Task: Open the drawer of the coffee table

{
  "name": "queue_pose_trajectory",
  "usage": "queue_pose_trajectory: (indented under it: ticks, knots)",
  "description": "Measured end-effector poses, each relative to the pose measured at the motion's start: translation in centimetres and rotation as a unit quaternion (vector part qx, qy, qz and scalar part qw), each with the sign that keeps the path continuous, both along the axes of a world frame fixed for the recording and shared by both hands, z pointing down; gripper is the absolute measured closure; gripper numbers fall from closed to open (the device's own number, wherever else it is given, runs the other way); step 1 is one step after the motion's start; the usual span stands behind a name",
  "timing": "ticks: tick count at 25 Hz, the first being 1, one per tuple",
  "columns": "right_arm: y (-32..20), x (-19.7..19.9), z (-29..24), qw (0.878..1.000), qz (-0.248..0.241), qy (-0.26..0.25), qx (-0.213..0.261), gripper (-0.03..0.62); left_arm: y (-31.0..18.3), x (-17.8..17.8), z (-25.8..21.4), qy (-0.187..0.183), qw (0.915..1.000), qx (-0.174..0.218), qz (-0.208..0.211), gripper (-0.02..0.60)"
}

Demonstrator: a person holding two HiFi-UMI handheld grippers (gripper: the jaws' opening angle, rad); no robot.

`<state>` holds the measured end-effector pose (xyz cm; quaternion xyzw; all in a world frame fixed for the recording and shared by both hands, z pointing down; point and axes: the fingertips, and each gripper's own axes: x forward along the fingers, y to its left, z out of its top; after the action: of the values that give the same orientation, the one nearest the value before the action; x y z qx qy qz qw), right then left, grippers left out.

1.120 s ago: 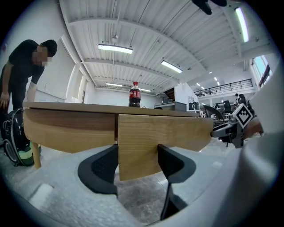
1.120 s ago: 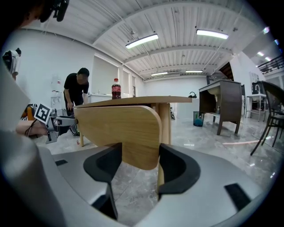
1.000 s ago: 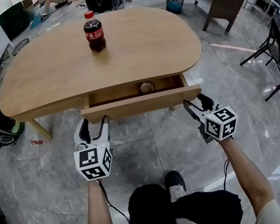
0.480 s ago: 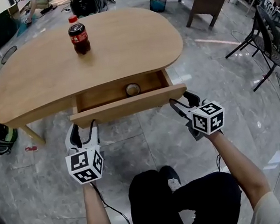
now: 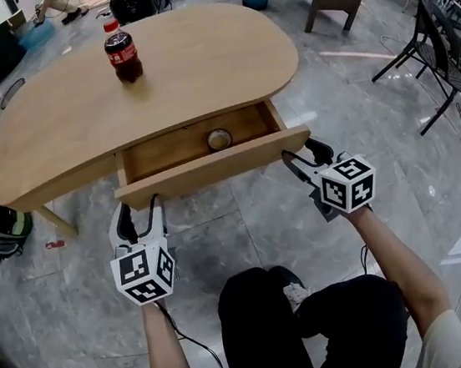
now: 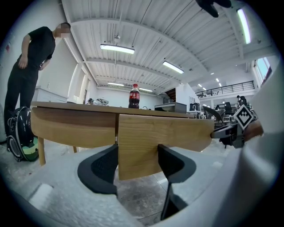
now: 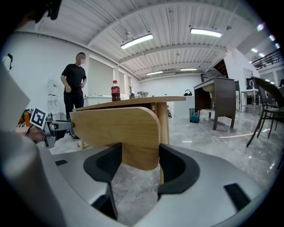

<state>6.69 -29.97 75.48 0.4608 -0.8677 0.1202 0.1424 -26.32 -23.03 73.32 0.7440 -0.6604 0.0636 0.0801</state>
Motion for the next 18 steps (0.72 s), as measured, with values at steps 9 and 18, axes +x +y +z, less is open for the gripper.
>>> queue_pose_trajectory:
  ticks: [9, 18]
  knots:
    - [1.2, 0.0, 0.1, 1.000, -0.001, -0.008, -0.004, 0.326, 1.1, 0.2, 0.1, 0.001, 1.0000, -0.006, -0.001, 0.311]
    - [2.3, 0.4, 0.1, 1.000, 0.006, -0.002, 0.013, 0.326, 1.8, 0.5, 0.0, 0.005, 1.0000, 0.005, 0.002, 0.311]
